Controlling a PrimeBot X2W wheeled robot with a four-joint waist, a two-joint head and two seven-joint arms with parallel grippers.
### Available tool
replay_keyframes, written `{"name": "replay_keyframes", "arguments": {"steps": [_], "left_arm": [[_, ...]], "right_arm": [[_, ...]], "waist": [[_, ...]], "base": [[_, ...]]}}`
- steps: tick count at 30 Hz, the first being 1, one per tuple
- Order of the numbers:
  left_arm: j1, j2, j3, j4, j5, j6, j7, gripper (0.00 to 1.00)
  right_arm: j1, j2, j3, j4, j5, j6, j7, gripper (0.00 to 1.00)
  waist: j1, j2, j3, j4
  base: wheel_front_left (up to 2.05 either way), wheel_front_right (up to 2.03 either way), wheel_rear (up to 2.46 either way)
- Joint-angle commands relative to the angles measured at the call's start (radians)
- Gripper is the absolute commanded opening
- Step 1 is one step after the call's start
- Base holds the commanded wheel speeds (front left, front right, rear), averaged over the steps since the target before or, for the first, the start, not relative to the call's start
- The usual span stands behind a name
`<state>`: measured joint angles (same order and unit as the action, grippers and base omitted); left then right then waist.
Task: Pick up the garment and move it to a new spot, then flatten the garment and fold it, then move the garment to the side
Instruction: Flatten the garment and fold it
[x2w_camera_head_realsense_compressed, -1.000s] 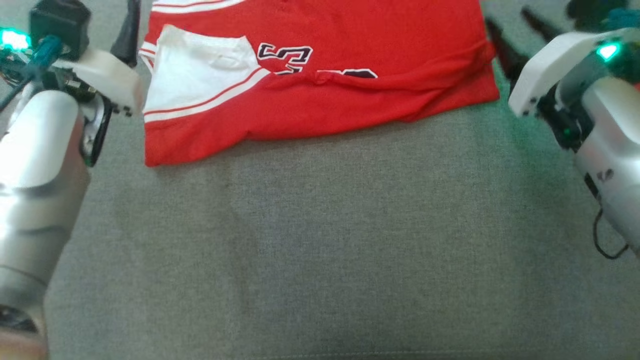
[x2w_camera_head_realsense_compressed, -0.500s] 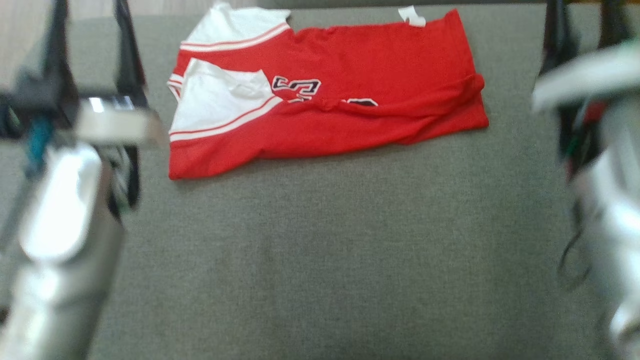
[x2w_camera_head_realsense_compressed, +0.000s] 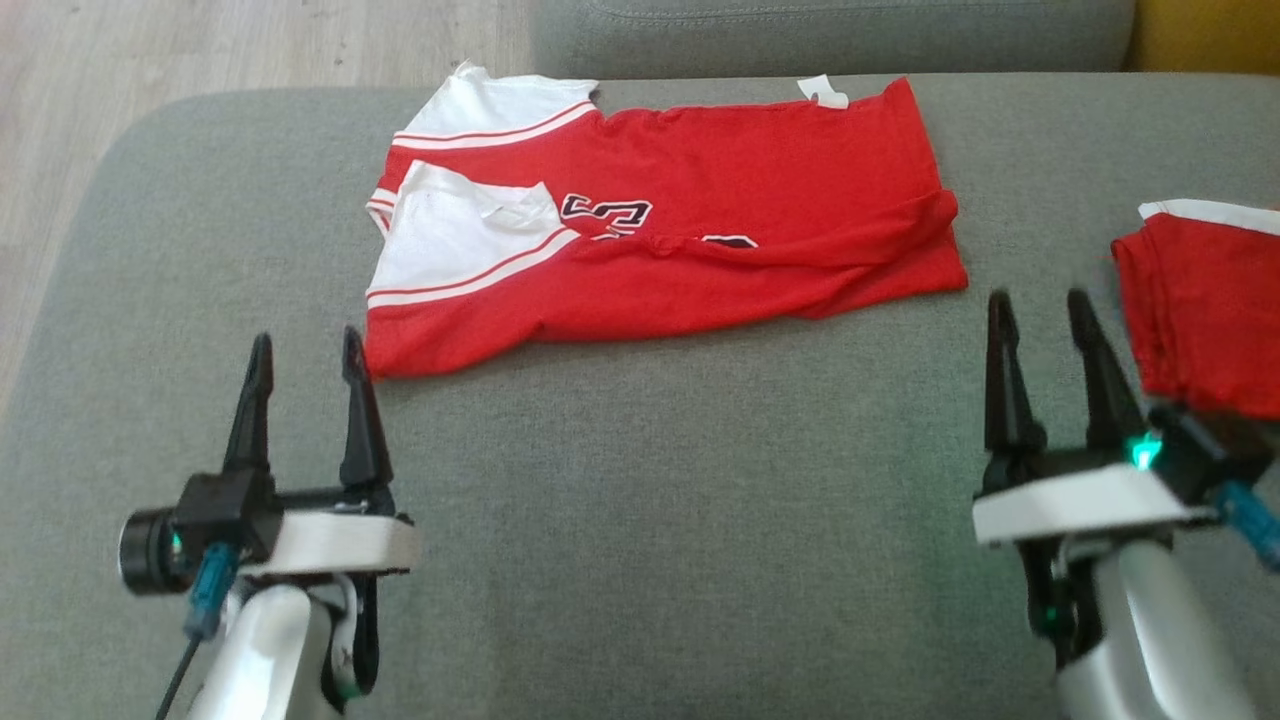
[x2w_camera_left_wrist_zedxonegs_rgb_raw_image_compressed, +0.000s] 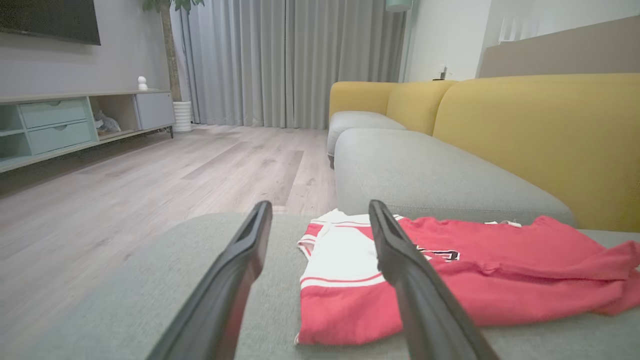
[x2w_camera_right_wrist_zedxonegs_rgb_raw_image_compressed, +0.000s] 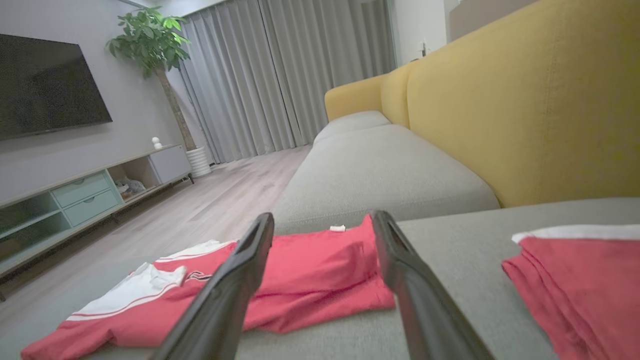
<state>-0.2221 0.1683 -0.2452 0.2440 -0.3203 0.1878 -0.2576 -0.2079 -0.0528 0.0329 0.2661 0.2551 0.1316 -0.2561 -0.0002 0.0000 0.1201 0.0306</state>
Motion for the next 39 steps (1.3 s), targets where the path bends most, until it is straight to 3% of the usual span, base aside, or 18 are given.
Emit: {"name": "replay_keyframes", "arguments": {"steps": [1, 10, 17, 32, 37, 38, 39], "left_arm": [[-0.033, 0.004, 0.057, -0.032, 0.020, -0.008, -0.004, 1.00], [-0.064, -0.023, 0.111, 0.032, 0.076, -0.072, -0.004, 1.00], [-0.182, -0.003, 0.093, 0.237, 0.078, -0.107, 0.042, 1.00], [-0.368, 0.054, 0.104, 0.611, 0.063, -0.092, 0.197, 1.00], [-0.381, 0.059, 0.083, 0.702, 0.057, -0.123, 0.289, 1.00], [-0.383, 0.061, 0.081, 0.711, 0.055, -0.128, 0.295, 0.55], [-0.386, 0.063, 0.079, 0.717, 0.053, -0.134, 0.284, 0.00]], "right_arm": [[0.011, 0.002, 0.030, -0.044, 0.005, -0.001, -0.006, 1.00], [0.017, 0.002, 0.039, -0.084, 0.030, -0.001, -0.006, 1.00], [-0.004, 0.003, 0.055, -0.096, 0.035, -0.001, -0.006, 1.00], [-0.035, 0.003, 0.076, -0.108, 0.056, -0.001, -0.006, 1.00], [-0.036, 0.003, 0.084, -0.115, 0.067, -0.001, -0.006, 1.00], [-0.037, 0.003, 0.084, -0.117, 0.070, -0.001, -0.006, 1.00], [-0.037, 0.003, 0.082, -0.118, 0.072, -0.001, -0.006, 1.00]], "waist": [[0.0002, 0.0000, -0.002, -0.001], [0.0002, 0.0000, 0.034, -0.025], [0.0002, 0.0000, 0.109, -0.053], [0.0002, 0.0000, 0.197, -0.117], [0.0002, 0.0000, 0.201, -0.129], [0.0002, 0.0000, 0.200, -0.131], [0.0002, 0.0000, 0.196, -0.130]], "base": [[0.00, 0.00, 0.00], [0.00, 0.00, 0.00], [0.00, 0.00, 0.00], [0.00, 0.00, 0.00], [0.00, 0.00, 0.00], [0.00, 0.00, 0.00], [0.00, 0.00, 0.00]]}}
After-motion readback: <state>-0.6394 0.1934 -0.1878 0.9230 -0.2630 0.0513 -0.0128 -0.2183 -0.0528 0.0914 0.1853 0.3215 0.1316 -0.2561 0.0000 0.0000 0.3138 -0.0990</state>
